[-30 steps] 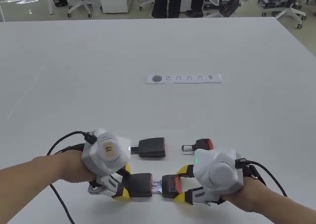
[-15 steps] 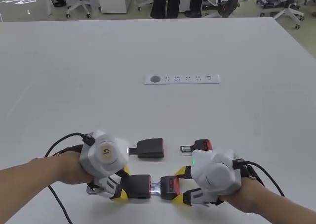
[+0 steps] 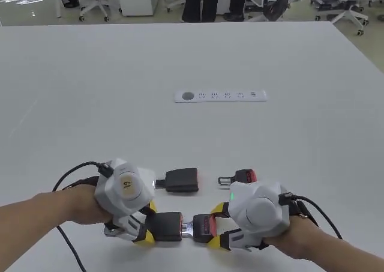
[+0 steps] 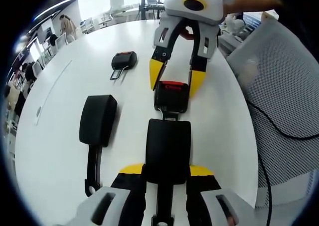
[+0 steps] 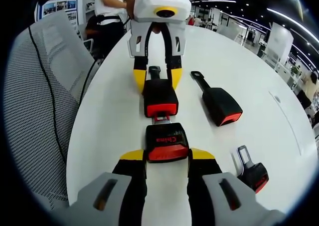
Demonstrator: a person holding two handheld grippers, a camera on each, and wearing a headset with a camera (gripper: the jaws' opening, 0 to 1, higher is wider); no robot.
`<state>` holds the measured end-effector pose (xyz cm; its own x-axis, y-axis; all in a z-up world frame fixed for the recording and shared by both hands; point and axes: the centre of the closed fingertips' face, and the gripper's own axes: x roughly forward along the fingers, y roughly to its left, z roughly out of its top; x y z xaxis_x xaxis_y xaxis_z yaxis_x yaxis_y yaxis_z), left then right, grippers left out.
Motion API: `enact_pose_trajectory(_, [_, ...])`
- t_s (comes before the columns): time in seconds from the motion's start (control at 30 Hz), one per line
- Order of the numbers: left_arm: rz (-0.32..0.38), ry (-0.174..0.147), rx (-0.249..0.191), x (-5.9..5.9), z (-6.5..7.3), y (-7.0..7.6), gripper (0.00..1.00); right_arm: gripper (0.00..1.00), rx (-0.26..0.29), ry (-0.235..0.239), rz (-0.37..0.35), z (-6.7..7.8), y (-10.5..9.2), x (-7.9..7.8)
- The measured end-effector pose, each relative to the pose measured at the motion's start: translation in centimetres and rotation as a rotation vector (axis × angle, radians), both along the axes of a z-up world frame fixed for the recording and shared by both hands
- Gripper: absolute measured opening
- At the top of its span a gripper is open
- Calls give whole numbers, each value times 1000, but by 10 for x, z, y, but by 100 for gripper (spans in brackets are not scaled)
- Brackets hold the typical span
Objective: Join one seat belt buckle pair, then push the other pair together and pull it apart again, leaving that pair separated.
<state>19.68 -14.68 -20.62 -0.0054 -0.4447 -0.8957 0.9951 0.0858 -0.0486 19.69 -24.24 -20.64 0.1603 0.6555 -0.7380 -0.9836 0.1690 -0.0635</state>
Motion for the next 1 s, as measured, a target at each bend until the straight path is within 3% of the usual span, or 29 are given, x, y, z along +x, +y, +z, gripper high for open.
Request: enact_pose_trajectory(1.0, [1, -1, -3, -1, 0, -1, 30, 28, 0, 8, -15, 1, 9, -3])
